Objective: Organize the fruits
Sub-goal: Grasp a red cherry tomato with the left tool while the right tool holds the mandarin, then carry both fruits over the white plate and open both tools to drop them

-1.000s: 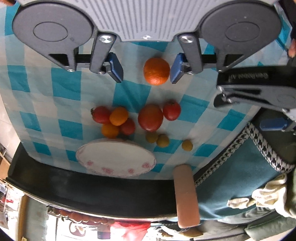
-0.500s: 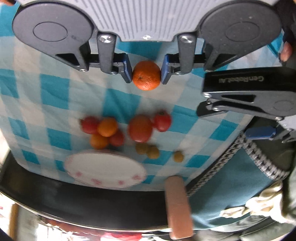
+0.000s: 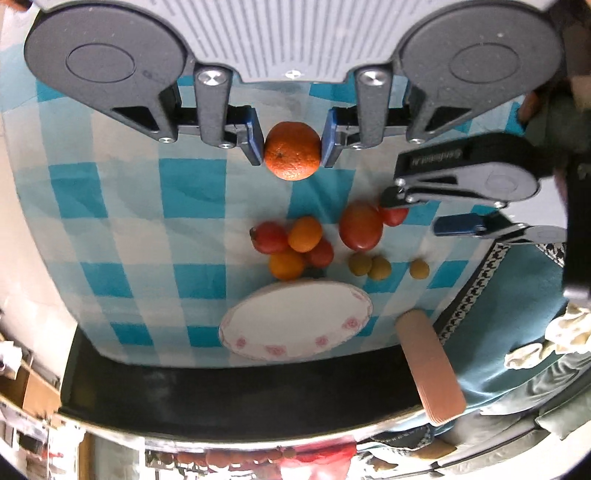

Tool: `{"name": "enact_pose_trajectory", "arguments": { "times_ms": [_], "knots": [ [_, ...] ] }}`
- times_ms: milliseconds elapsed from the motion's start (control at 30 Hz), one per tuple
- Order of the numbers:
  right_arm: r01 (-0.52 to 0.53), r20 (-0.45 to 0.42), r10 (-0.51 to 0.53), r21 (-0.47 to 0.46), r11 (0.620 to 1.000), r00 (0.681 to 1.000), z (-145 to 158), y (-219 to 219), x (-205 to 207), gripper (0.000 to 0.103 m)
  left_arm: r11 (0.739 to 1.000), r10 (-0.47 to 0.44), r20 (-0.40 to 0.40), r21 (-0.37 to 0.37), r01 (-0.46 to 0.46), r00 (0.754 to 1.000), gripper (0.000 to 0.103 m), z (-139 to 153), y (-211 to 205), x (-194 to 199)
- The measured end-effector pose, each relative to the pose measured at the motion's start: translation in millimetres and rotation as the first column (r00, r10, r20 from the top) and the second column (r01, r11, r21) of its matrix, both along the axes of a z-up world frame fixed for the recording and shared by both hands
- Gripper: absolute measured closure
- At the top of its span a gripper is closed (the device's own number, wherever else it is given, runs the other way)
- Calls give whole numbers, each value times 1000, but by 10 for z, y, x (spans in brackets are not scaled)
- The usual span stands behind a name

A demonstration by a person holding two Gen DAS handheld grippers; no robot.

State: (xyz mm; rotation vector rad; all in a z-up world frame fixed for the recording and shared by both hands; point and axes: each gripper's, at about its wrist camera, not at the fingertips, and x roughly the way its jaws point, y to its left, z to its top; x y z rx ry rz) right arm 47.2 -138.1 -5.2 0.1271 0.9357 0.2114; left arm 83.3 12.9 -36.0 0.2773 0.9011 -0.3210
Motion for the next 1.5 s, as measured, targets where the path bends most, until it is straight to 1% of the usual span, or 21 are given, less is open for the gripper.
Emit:
{"name": "enact_pose_trajectory", "arguments": {
  "times_ms": [67,133,200,333,567,733,833,900,1033,1133,1233,1500],
  "knots": [
    [-10,-9,10,2,1000,1000,-28,31,17,54,1000,0,9,-6,0,1000,49,-3,-2,23],
    [-21,-11,21,5,1000,1000,-42,49,19,54,1000,4,-2,-23,-4,1000,53,-2,3,54],
    [-22,-15,22,4,1000,1000,-58,44,9,54,1000,-4,-6,-22,3,1000,58,-7,-2,54],
    [-5,-32,5,-1,1000,999,-94,-2,3,54,1000,-14,-4,-10,14,1000,63,9,-47,39],
    [7,-30,-7,0,1000,1000,-73,-28,16,54,1000,-8,-15,-10,7,1000,64,90,-70,-72],
    [15,-10,-15,0,1000,1000,8,-60,-24,54,1000,2,8,-28,-2,1000,64,293,-63,-260],
    [16,8,-16,1,1000,1000,76,-64,-46,54,999,10,19,-34,-9,1000,64,429,-99,-304],
    [10,25,-11,8,1000,1000,136,-59,-66,54,998,6,36,-61,-4,999,64,515,-140,-289],
    [9,51,-9,12,1000,999,271,-57,-61,54,996,-21,53,-81,25,998,64,565,-232,-152],
    [14,80,-16,21,1000,997,384,-74,24,54,995,-11,59,-96,17,998,64,575,-265,27],
    [23,102,-22,-2,1000,995,445,-81,204,54,994,9,55,-111,-3,998,64,565,-270,200],
    [18,97,-15,-30,999,995,357,-69,741,54,993,39,35,-109,-35,999,64,511,-304,582]
  ]
}}
